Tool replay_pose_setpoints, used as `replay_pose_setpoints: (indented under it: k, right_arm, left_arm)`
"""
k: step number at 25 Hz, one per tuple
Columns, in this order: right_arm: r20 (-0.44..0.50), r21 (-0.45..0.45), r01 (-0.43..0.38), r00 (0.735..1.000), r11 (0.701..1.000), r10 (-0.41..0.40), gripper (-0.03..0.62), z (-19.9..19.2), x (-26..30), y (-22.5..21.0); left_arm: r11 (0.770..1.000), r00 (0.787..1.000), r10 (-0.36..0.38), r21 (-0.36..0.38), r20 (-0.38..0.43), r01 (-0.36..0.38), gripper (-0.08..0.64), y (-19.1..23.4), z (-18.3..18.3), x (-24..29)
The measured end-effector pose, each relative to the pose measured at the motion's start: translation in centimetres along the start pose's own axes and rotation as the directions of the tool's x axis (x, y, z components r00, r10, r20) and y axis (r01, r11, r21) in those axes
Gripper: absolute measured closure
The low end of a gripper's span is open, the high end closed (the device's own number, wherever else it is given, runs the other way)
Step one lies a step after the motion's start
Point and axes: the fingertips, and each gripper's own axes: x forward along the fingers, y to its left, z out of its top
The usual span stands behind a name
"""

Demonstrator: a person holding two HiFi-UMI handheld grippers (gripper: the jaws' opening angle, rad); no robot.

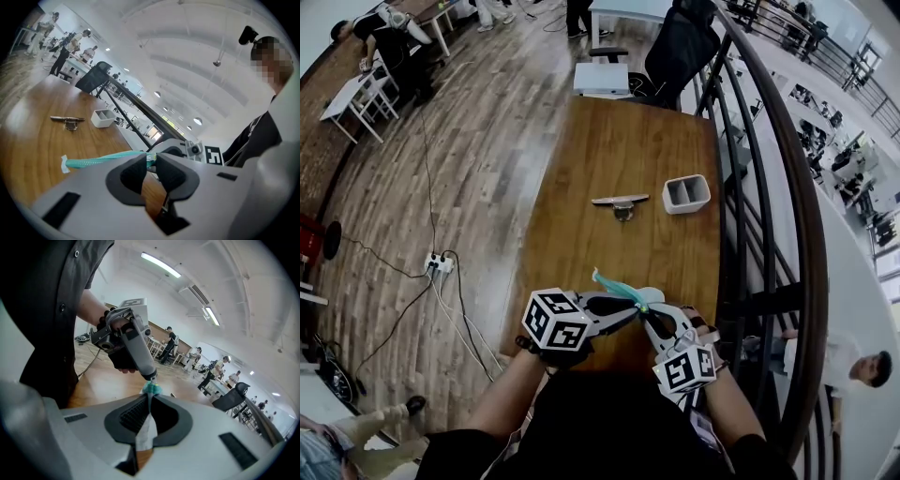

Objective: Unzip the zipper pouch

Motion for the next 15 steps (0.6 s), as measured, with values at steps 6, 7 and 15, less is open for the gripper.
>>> replay_pose_setpoints:
  k: [6,7,15]
  right_arm:
    - [0.003,-0.002,-0.009,1.0,1.0,0.009,0.581,0.03,-0.08,0.24]
    - [0.002,-0.006,-0.011,1.0,1.0,0.011,0.581,0.09,-0.06,0.3]
    - [0.003,0.016,-0.014,1.0,1.0,0.014,0.581,-0.2,-0.15,0.27]
  left_arm:
    - [0.999,0.999,0.019,0.043,-0.043,-0.017,0.528,0.29,-0.52,-0.19]
    - [0.998,0.998,0.018,0.058,-0.053,-0.015,0.529,0.24,-0.65,-0.24]
    - [0.998,0.998,0.012,0.067,-0.06,-0.008,0.541,-0.04,-0.76,0.06]
